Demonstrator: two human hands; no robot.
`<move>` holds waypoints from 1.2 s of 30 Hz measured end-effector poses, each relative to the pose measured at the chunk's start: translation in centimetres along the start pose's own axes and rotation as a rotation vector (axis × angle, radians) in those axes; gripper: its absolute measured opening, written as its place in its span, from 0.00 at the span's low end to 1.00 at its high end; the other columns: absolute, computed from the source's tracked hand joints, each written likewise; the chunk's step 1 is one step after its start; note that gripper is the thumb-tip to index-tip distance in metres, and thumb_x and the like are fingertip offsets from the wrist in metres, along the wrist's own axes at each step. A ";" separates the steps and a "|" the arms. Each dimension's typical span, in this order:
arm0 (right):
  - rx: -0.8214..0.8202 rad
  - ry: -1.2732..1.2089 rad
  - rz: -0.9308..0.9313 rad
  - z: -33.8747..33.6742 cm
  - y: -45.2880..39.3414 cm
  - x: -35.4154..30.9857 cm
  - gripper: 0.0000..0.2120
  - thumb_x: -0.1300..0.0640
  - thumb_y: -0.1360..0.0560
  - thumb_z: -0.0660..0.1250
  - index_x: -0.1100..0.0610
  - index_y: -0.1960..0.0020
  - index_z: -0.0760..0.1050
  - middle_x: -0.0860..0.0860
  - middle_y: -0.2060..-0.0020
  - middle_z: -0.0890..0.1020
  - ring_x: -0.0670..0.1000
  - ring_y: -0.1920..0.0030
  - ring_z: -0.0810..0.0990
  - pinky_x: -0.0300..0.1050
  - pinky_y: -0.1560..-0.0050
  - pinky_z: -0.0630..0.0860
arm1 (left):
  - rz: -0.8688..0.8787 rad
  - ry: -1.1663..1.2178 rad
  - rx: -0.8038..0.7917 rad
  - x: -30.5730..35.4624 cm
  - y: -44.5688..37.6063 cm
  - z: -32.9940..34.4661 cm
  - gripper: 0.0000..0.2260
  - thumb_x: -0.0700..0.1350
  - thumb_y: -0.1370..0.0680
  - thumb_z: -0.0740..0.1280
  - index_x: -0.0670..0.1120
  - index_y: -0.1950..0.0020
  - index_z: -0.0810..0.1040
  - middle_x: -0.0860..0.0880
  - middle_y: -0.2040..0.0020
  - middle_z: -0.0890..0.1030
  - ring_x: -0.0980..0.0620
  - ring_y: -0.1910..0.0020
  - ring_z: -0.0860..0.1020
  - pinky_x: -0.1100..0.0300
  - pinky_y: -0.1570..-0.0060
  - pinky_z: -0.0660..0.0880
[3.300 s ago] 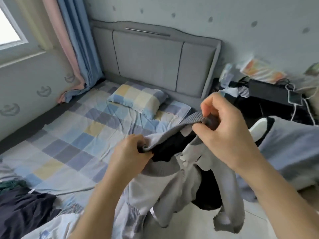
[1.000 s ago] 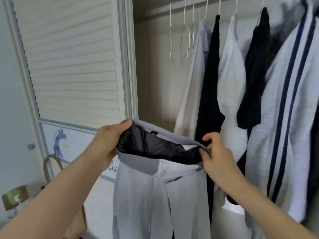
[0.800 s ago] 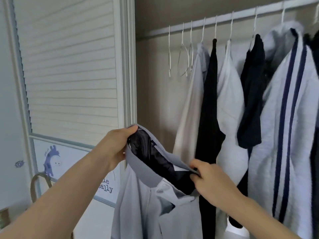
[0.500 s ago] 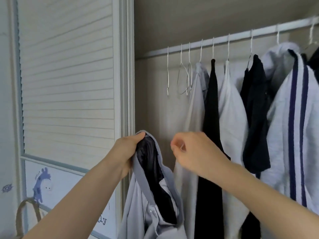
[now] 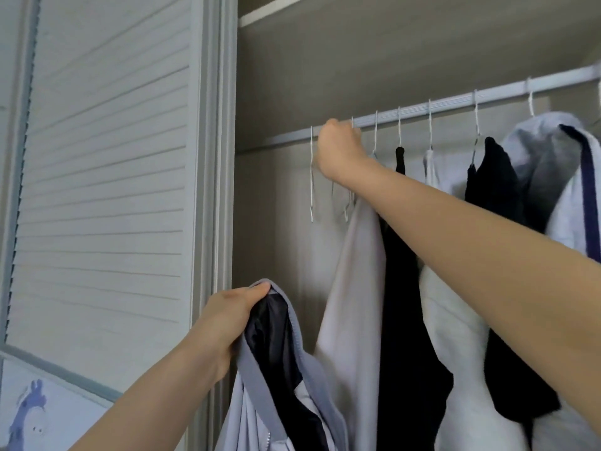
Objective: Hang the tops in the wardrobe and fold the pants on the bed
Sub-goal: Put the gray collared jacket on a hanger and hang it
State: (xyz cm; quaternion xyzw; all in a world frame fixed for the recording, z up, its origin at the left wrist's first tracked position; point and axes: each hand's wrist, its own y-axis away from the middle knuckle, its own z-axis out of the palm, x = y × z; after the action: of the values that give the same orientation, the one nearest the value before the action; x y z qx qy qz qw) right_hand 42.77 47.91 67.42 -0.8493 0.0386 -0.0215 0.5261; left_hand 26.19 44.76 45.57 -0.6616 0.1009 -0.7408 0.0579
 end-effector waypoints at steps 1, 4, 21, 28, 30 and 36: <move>-0.071 -0.032 0.090 0.6 -0.8 0.3 0.19 0.66 0.26 0.61 0.65 0.35 0.68 0.60 0.36 0.72 0.61 0.36 0.70 0.51 0.39 0.68 | 0.001 -0.003 0.002 -0.2 -0.2 0.0 0.10 0.50 0.24 0.72 0.44 0.53 0.85 0.45 0.58 0.86 0.47 0.58 0.85 0.57 0.56 0.78; -0.220 -0.117 0.184 2.1 -2.2 1.2 0.19 0.62 0.24 0.59 0.63 0.34 0.70 0.59 0.34 0.72 0.62 0.34 0.71 0.52 0.36 0.69 | 0.019 -0.024 -0.006 -0.4 -0.6 -0.1 0.10 0.51 0.24 0.71 0.44 0.54 0.86 0.45 0.57 0.86 0.47 0.58 0.85 0.56 0.55 0.78; -0.293 -0.284 0.322 6.4 -2.0 7.1 0.16 0.59 0.16 0.51 0.62 0.34 0.72 0.56 0.38 0.78 0.47 0.39 0.77 0.35 0.41 0.71 | 0.015 -0.072 -0.001 -0.5 -0.9 -0.3 0.11 0.50 0.24 0.71 0.42 0.54 0.86 0.44 0.57 0.86 0.47 0.58 0.85 0.56 0.55 0.78; -0.092 -0.749 0.460 2.5 -0.2 5.6 0.14 0.54 0.20 0.56 0.62 0.42 0.73 0.56 0.60 0.77 0.55 0.61 0.76 0.40 0.67 0.65 | -0.018 -0.123 -0.028 -0.6 0.1 -1.0 0.13 0.52 0.24 0.70 0.42 0.56 0.86 0.43 0.57 0.86 0.47 0.59 0.85 0.56 0.56 0.78; -0.109 -0.771 0.461 1.8 1.0 5.0 0.07 0.55 0.22 0.59 0.59 0.49 0.70 0.52 0.68 0.70 0.50 0.69 0.68 0.38 0.73 0.59 | -0.038 -0.136 -0.031 -0.5 0.5 -1.1 0.13 0.52 0.24 0.71 0.42 0.54 0.85 0.44 0.57 0.86 0.47 0.59 0.85 0.56 0.56 0.78; -0.339 -1.106 0.612 -0.6 7.3 3.7 0.06 0.59 0.25 0.60 0.56 0.48 0.71 0.52 0.55 0.71 0.50 0.61 0.69 0.51 0.56 0.76 | -0.126 -0.153 -0.053 -0.8 3.1 -1.3 0.13 0.50 0.25 0.72 0.41 0.48 0.83 0.43 0.56 0.86 0.45 0.56 0.85 0.56 0.58 0.78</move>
State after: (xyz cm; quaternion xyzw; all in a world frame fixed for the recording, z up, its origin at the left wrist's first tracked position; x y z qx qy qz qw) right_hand 46.13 43.82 61.13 -0.7567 0.0052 0.5758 0.3096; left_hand 24.85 41.98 43.93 -0.7227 0.0738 -0.6872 0.0012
